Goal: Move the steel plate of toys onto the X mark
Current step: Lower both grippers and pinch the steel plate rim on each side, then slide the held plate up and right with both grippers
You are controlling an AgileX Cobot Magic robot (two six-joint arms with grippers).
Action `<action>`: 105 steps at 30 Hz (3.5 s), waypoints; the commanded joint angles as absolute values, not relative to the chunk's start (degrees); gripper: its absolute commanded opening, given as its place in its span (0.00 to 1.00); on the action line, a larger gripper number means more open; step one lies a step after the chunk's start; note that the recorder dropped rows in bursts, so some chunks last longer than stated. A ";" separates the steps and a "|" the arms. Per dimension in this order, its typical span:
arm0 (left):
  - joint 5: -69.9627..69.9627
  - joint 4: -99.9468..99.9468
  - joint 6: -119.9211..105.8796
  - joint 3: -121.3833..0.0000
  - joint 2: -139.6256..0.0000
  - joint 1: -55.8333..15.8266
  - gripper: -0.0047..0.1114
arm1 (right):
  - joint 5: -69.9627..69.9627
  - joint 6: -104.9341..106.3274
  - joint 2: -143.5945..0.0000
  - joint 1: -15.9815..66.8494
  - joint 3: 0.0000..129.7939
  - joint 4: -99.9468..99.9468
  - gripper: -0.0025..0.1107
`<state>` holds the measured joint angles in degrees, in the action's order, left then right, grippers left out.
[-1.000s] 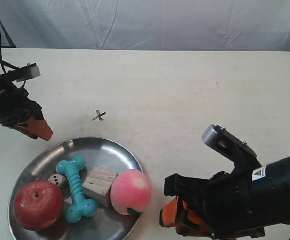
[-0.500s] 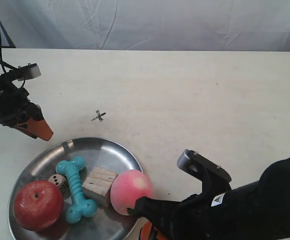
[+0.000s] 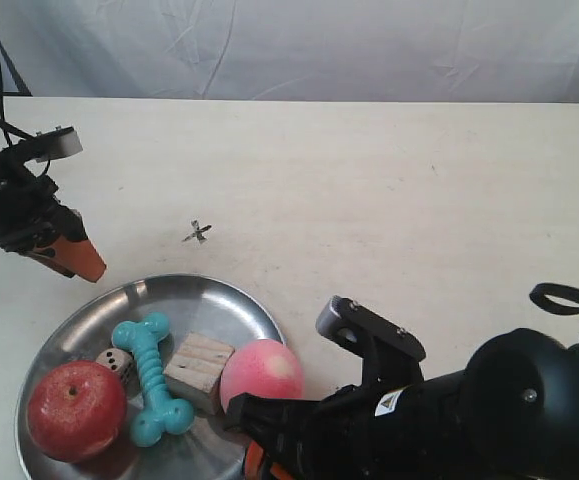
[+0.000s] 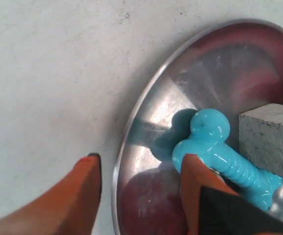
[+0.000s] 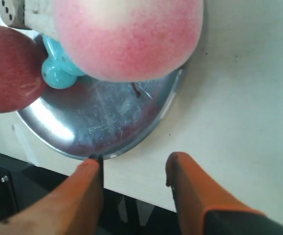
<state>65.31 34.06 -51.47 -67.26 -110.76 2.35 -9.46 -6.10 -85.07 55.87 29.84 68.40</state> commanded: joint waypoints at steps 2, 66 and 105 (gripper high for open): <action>65.73 32.68 -51.98 -67.47 -112.47 2.18 0.46 | -8.86 -5.54 -85.15 55.99 30.18 67.83 0.42; 69.96 31.65 -58.73 -67.47 -119.29 -1.83 0.39 | -8.09 -6.18 -92.01 56.11 30.03 69.89 0.42; 69.96 33.39 -58.62 -66.52 -119.29 -1.83 0.39 | 3.84 -6.06 -101.52 62.41 37.29 79.08 0.42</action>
<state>67.42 32.53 -58.89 -67.37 -119.10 -1.47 1.99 -6.48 -100.24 62.18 36.54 79.51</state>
